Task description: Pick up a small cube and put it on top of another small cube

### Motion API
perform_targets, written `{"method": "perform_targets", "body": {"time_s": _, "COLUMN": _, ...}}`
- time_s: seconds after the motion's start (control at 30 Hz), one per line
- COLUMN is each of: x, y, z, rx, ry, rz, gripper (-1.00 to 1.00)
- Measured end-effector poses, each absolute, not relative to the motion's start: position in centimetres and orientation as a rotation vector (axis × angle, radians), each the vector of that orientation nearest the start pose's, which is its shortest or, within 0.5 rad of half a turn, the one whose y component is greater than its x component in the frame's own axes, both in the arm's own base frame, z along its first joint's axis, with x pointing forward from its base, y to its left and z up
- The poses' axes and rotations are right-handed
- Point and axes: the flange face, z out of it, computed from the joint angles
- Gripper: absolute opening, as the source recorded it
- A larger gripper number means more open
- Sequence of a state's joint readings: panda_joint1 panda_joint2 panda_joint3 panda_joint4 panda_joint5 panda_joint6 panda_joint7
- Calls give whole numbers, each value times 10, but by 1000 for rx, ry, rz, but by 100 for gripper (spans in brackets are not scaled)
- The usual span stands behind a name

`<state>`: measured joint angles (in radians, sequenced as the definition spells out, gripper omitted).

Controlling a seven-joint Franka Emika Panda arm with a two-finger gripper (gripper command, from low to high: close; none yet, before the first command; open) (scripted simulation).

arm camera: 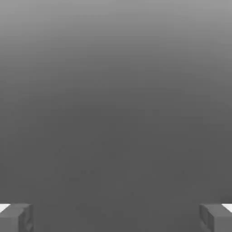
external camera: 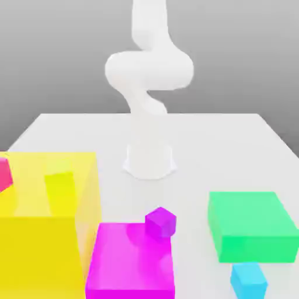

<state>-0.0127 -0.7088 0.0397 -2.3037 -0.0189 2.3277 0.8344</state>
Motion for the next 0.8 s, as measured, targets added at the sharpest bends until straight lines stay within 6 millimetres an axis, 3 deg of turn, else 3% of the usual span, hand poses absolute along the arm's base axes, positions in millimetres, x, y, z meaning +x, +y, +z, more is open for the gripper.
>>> {"method": "perform_targets", "body": {"time_s": 0.2, "x": 448, "y": 52, "z": 589, "rx": -2649, "ry": 1097, "rz": -817, "gripper": 0}}
{"method": "perform_targets", "body": {"time_s": 0.4, "x": 491, "y": 88, "z": 488, "rx": -2775, "ry": 1108, "rz": -641, "gripper": 0}}
{"method": "perform_targets", "body": {"time_s": 0.6, "x": 507, "y": 128, "z": 382, "rx": -2877, "ry": 1087, "rz": -438, "gripper": 0}}
{"method": "perform_targets", "body": {"time_s": 0.8, "x": 499, "y": 165, "z": 278, "rx": -2942, "ry": 1061, "rz": -211, "gripper": 0}}
